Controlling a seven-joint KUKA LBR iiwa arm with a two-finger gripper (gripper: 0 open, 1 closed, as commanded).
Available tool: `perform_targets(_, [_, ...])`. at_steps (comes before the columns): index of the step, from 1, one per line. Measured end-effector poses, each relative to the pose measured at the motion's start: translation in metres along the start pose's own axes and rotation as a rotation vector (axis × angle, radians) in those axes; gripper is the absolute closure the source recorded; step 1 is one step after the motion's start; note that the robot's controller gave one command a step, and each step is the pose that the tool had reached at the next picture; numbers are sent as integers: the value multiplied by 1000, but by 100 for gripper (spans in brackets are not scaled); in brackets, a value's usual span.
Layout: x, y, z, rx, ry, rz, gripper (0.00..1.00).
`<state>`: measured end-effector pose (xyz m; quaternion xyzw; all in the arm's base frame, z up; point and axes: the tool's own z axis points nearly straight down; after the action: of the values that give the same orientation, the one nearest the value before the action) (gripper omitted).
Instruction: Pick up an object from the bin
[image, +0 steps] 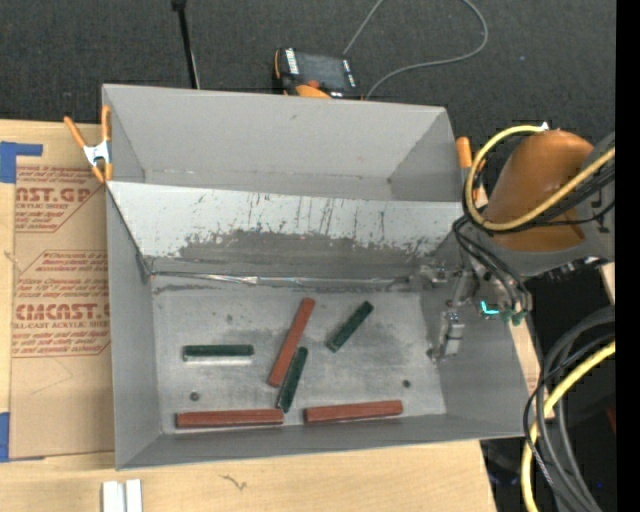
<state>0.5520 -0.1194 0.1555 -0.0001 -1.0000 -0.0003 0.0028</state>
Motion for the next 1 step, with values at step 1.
perform_targets(1, [-12, 34, 85, -2, -1, -65, 0])
